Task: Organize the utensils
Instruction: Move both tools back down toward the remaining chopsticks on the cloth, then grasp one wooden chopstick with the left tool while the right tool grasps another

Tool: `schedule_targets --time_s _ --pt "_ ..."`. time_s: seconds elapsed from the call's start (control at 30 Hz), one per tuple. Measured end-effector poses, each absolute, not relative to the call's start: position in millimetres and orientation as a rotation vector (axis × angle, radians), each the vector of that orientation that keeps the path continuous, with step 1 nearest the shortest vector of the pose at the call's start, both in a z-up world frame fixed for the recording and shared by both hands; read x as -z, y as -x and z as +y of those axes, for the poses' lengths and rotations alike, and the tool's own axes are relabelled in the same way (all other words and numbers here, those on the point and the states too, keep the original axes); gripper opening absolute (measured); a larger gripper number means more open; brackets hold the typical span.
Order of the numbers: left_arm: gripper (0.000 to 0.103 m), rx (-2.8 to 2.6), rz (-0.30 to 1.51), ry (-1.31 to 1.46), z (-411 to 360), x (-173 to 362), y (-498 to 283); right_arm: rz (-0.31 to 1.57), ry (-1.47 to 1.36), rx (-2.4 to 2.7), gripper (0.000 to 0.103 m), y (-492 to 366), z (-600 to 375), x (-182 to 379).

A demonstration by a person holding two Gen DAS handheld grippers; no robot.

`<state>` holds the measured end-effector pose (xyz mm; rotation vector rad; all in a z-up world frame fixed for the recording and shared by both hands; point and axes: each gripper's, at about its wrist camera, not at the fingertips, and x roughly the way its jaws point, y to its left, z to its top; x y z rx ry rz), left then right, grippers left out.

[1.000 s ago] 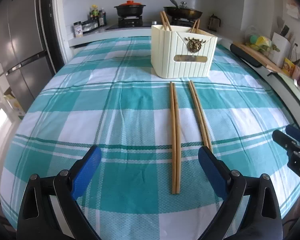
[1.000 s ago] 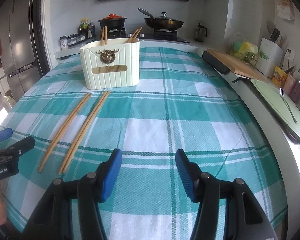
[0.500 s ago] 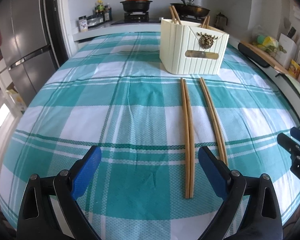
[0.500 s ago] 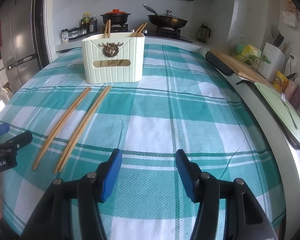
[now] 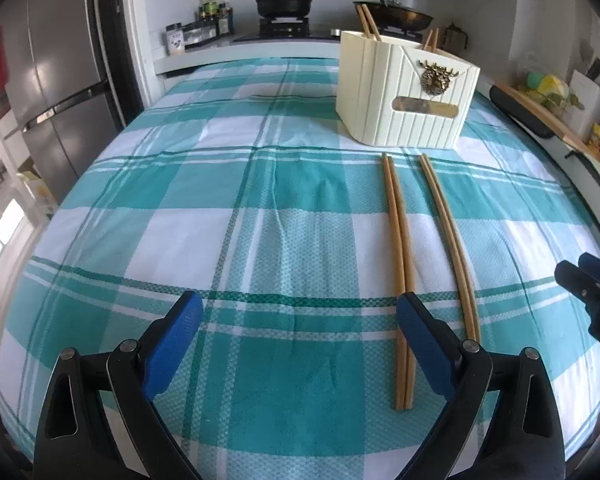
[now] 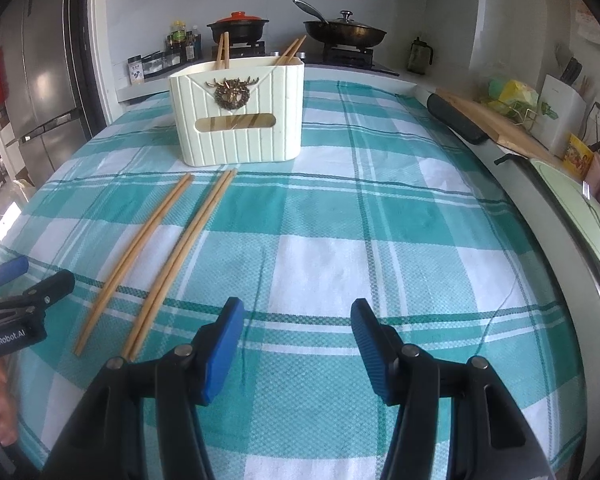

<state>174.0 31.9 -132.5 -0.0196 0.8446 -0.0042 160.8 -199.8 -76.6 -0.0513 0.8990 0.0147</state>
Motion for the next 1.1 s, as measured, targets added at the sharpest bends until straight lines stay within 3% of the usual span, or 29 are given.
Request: schedule_targets --time_s 0.13,0.43,0.97,1.1 --pt "0.098 -0.01 0.841 0.029 38 133 -174 0.923 -0.031 -0.085 0.054 -182 -194 78" --pt "0.098 -0.027 0.835 0.035 47 132 -170 1.026 -0.111 -0.224 0.021 -239 -157 107" --pt "0.098 -0.019 0.86 0.031 46 137 -174 1.134 0.015 -0.262 0.018 -273 -119 121" --pt "0.098 -0.029 0.857 0.022 49 137 -172 1.136 -0.078 -0.274 0.017 -272 -131 123"
